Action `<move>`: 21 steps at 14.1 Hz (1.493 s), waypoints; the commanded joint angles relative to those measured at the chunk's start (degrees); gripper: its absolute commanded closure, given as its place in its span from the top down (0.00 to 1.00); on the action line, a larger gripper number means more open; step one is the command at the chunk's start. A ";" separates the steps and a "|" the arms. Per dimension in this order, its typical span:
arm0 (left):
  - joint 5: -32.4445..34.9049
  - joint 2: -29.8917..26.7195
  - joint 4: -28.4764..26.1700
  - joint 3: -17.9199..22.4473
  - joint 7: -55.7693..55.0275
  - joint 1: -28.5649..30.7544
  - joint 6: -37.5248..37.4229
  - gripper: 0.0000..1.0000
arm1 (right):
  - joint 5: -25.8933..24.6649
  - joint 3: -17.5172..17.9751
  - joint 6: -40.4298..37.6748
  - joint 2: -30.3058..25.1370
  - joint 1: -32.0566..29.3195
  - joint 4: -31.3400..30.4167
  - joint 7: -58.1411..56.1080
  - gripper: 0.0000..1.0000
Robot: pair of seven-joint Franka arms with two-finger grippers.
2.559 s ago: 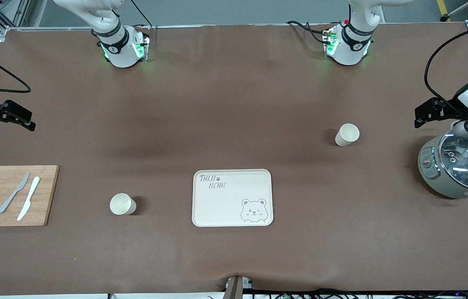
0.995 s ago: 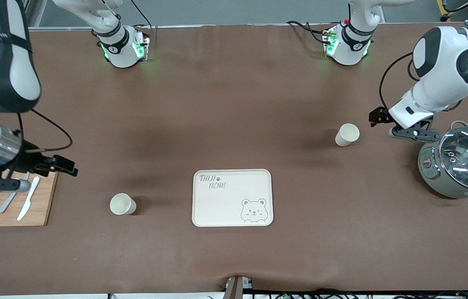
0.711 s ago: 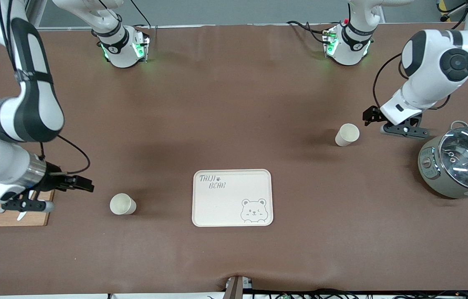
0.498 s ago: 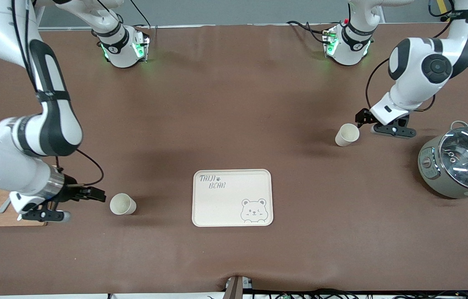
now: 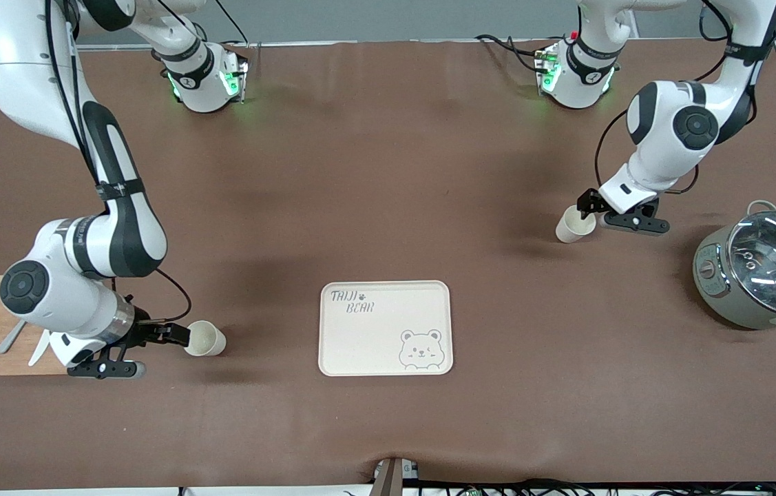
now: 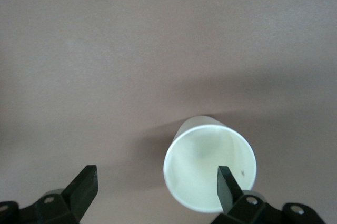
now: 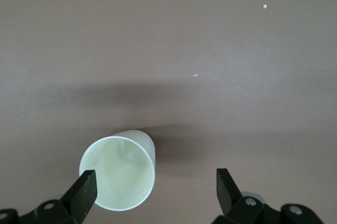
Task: Place white IKEA cup upright on tray with both arms
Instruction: 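Lower the right gripper over one cup while the left gripper lowers over the other, then close the right gripper on its cup while the left gripper grips the other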
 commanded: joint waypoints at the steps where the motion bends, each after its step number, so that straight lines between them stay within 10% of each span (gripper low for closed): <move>1: 0.61 2.52 -0.40 -0.34 -0.33 0.06 4.33 1.00 | -1.41 0.05 0.88 1.85 -0.37 1.79 0.39 1.00; 18: 1.49 7.36 -0.14 -0.34 -0.76 -0.02 8.39 1.00 | -3.17 0.05 4.14 3.87 0.07 -2.07 -2.94 1.00; 19: 1.32 7.19 -0.40 -0.34 -2.51 0.15 8.39 0.10 | -3.08 0.05 4.32 3.79 0.25 -2.60 -3.04 1.00; 21: 1.49 7.89 -0.14 -0.34 -2.35 0.06 8.39 0.00 | -3.08 0.05 4.75 3.87 0.16 -3.04 -3.04 1.00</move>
